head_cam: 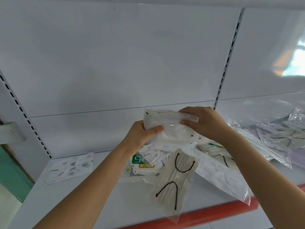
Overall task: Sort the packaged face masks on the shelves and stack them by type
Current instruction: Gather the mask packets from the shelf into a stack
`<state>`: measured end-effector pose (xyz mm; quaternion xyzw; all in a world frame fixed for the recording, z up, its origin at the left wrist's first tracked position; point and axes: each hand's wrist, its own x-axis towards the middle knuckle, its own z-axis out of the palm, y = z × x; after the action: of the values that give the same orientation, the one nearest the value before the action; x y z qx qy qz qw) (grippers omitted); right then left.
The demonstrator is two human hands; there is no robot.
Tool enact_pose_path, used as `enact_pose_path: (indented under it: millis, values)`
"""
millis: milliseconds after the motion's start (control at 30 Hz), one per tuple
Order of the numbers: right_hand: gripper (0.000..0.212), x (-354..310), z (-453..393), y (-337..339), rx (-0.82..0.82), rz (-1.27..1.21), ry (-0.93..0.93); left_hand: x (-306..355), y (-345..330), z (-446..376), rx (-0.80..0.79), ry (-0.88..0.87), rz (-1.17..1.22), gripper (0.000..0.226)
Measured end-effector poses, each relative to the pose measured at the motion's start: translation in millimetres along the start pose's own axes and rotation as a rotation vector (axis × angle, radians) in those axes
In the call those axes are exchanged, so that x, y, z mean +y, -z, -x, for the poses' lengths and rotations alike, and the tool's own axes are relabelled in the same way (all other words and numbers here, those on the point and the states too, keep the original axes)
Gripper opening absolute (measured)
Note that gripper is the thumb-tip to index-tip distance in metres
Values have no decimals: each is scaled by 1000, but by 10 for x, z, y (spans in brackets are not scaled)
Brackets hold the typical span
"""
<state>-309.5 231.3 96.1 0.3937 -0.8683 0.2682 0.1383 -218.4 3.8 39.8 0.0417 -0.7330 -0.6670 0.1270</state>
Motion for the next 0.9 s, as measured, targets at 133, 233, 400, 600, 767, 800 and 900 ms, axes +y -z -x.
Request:
enact_pose_path:
  millis: [133,233,400,600,767,800,900]
  values:
    - [83,192,119,-108,196,-169,-250,-90,71,102,122,101,189,45]
    - [98,199,260,-315,-5,-817,-544,-134,121,184,107,161,287,48]
    - [49,64,342,-536,-92,-917,-473,-183,126,306,17,246,305,58]
    - [34,115,363,-519,-195,-885,-384,-141,300,480,-218,212,227,47]
    - [45,121,379,-555,-100,-1337,-590,-171,310,517,28,-218,-85,32]
    - [39,125,416,-583,-76,-1575,-703,-198,293,539,36,-327,-106,37]
    - [84,-30,559,-619,-183,-2067,-776,-323,258,585,131,-585,-591,54]
